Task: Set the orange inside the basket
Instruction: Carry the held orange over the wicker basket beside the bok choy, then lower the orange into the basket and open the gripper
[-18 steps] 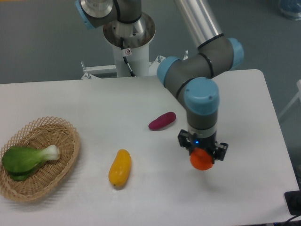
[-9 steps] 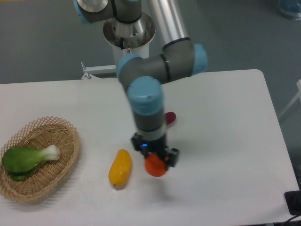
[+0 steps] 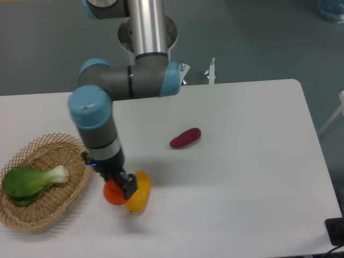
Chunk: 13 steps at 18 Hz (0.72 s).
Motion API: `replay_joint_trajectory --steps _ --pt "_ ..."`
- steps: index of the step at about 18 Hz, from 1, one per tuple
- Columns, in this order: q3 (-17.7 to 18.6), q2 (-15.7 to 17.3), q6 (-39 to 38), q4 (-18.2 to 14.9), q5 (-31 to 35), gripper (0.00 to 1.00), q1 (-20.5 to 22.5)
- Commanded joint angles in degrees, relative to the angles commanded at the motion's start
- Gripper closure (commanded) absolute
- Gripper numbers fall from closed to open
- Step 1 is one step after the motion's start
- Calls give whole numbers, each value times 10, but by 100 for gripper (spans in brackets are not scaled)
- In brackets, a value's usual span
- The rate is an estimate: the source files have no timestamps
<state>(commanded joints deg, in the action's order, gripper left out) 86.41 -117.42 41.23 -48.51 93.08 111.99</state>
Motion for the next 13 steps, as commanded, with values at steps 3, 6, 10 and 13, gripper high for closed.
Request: replay_joint_trajectory --steps 3,6,10,13 --pt "-12 -13 -26 -3 4 38 -62" --pt "4 -16 -26 -4 7 38 -92" --pt "-2 -27 -29 -3 6 31 -103" --pt "-9 -38 -28 0 -2 5 -114"
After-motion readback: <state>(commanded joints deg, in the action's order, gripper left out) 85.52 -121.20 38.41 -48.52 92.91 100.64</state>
